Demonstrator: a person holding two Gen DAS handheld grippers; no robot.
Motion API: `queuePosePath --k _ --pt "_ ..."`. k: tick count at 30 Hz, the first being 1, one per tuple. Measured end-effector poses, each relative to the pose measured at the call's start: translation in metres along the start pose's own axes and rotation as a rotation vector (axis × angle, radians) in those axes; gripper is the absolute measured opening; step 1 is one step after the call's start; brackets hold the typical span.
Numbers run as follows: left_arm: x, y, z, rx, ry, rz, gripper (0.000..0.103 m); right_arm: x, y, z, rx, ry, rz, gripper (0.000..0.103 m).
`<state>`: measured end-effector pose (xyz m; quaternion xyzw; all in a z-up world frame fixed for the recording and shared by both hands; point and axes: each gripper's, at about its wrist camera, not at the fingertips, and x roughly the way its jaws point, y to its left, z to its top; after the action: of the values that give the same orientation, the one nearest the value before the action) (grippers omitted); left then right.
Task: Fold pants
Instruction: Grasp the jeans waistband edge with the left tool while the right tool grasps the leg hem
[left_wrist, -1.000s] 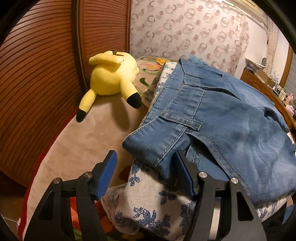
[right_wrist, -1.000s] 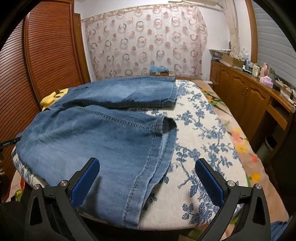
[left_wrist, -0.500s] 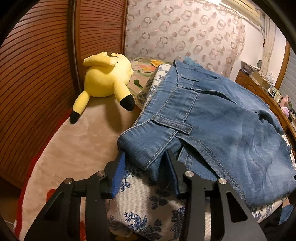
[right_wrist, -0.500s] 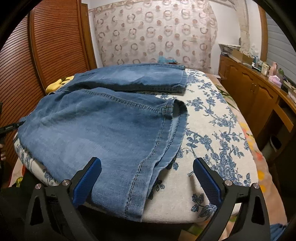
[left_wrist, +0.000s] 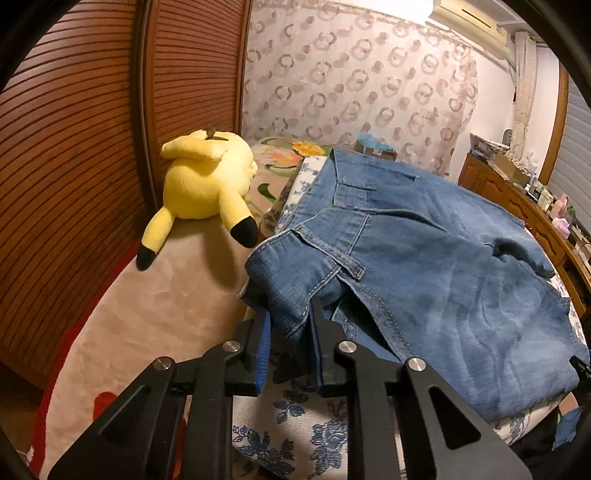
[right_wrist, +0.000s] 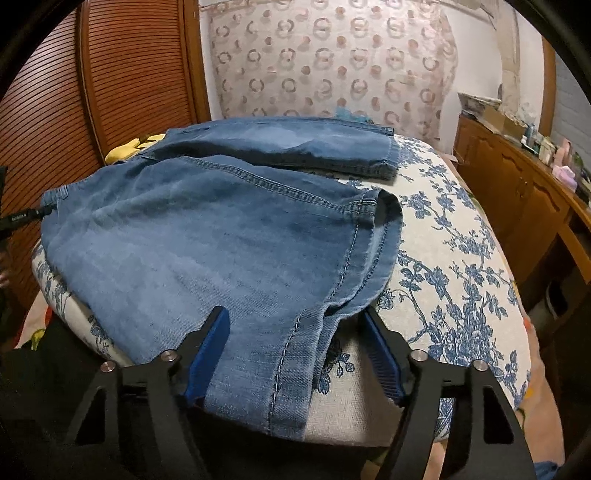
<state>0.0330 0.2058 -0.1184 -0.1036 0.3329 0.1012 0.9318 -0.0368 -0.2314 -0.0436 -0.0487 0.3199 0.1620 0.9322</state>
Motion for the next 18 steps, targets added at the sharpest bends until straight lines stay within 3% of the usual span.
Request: queuePosePath --k 11,18 --pt "-0.012 -0.009 0.007 0.008 -0.029 -0.037 0.019 0.018 0.000 0.014 0.007 -0.014 0.027 0.020" --pt "-0.021 -0.017 0.019 0.019 -0.064 -0.058 0.017 0.020 -0.013 0.028 0.034 -0.039 0.087 0.013"
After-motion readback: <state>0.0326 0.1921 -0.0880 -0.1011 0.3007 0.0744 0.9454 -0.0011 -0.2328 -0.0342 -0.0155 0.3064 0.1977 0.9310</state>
